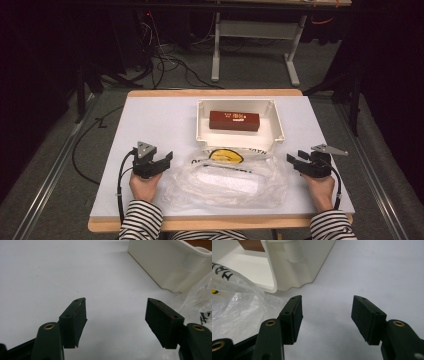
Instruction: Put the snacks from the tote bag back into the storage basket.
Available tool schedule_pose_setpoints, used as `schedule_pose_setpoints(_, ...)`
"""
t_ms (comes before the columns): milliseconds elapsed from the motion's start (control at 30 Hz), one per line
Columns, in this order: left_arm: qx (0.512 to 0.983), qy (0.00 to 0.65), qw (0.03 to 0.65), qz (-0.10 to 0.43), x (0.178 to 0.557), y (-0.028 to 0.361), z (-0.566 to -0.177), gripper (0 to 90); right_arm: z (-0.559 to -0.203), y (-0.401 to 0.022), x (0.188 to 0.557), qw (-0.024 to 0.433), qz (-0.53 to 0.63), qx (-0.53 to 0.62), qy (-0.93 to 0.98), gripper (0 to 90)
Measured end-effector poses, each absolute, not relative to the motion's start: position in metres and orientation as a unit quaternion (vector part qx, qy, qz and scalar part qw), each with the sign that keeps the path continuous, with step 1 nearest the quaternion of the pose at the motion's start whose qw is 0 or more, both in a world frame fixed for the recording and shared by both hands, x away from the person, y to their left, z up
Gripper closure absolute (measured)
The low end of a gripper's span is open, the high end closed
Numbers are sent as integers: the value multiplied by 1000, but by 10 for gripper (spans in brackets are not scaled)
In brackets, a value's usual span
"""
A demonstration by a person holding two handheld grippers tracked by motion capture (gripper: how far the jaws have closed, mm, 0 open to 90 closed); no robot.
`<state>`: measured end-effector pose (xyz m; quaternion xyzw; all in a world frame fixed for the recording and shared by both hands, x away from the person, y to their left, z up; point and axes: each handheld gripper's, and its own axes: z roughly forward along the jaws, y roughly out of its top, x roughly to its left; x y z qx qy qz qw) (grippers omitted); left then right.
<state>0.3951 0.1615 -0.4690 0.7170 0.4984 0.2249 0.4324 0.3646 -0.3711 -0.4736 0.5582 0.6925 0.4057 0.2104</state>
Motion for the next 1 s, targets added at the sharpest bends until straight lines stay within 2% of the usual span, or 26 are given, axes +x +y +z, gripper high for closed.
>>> schedule_pose_setpoints(500, 707, 516, 428, 227, 398, 164, -483, 332, -476, -366, 366, 228, 390, 555, 698, 430)
schedule_pose_setpoints(1000, 710, 498, 431, 250, 392, 160, -483, 346, -477, -364, 363, 254, 388, 550, 694, 428)
